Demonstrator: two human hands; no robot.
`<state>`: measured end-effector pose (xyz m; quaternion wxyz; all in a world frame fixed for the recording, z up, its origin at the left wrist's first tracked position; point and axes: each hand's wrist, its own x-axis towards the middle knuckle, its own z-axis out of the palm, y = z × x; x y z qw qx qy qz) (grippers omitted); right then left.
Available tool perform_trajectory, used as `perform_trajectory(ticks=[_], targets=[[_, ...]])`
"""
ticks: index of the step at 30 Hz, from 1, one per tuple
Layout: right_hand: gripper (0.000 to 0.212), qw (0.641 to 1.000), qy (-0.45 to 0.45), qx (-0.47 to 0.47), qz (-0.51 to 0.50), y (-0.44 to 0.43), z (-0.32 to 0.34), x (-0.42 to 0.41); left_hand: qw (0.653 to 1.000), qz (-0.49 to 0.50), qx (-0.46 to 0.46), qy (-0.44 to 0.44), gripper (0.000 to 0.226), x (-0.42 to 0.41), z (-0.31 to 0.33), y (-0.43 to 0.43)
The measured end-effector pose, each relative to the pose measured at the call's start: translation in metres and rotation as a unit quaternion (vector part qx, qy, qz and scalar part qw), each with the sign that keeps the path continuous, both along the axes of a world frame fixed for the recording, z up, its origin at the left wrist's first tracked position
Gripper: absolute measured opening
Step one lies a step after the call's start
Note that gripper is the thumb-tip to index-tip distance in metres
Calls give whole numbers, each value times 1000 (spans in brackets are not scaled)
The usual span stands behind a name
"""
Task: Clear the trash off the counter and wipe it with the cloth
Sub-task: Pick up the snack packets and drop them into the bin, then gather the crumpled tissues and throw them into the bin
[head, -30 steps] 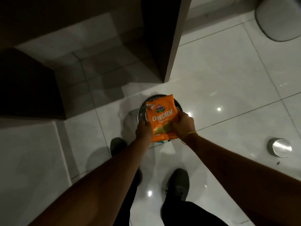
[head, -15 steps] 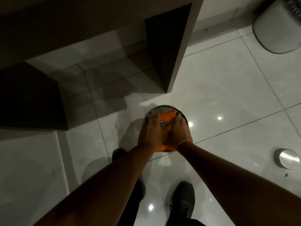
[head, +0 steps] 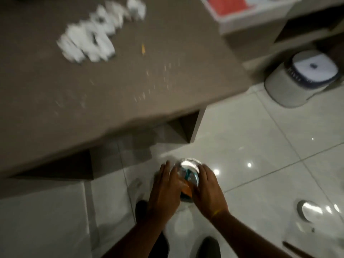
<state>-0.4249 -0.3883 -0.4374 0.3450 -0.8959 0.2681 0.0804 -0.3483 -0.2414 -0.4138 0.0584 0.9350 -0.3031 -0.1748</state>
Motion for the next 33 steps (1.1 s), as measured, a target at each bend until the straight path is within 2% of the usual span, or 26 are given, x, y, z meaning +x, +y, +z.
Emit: perform_trajectory(ticks=[3, 4, 6, 11, 13, 16, 19, 22, 25, 27, 29, 33], targets=[[83, 996, -10, -74, 49, 3, 91, 2, 995, 23, -71, -65, 51, 1, 90, 24], [81, 993, -28, -97, 60, 4, 121, 8, 992, 33, -80, -88, 47, 5, 121, 30], [74, 984, -85, -133, 79, 4, 179, 28, 986, 48, -114, -112, 62, 19, 180, 37], [68, 956, -196, -170, 138, 18, 307, 108, 954, 89, -224, -177, 47, 69, 294, 52], [64, 944, -211, -186, 173, 26, 344, 149, 943, 96, -246, -203, 50, 94, 321, 68], [62, 943, -197, -181, 199, 41, 380, 213, 954, 99, -219, -179, 61, 141, 347, 87], [57, 957, -153, -141, 203, 55, 389, 279, 963, 156, -168, -141, 65, 208, 352, 92], [58, 962, -105, -127, 216, 61, 372, 340, 967, 198, -156, -29, 72, 282, 335, 93], [47, 963, -63, -142, 218, 64, 337, 375, 979, 148, -136, -33, 86, 338, 308, 86], [30, 964, -65, -153, 209, 68, 316, 380, 987, 100, -117, -43, 92, 361, 290, 81], [13, 962, -91, -161, 200, 72, 300, 380, 993, 53, -107, -25, 83, 379, 277, 76], [4, 967, -117, -154, 168, 68, 295, 376, 993, 14, -114, -30, 41, 399, 270, 70]])
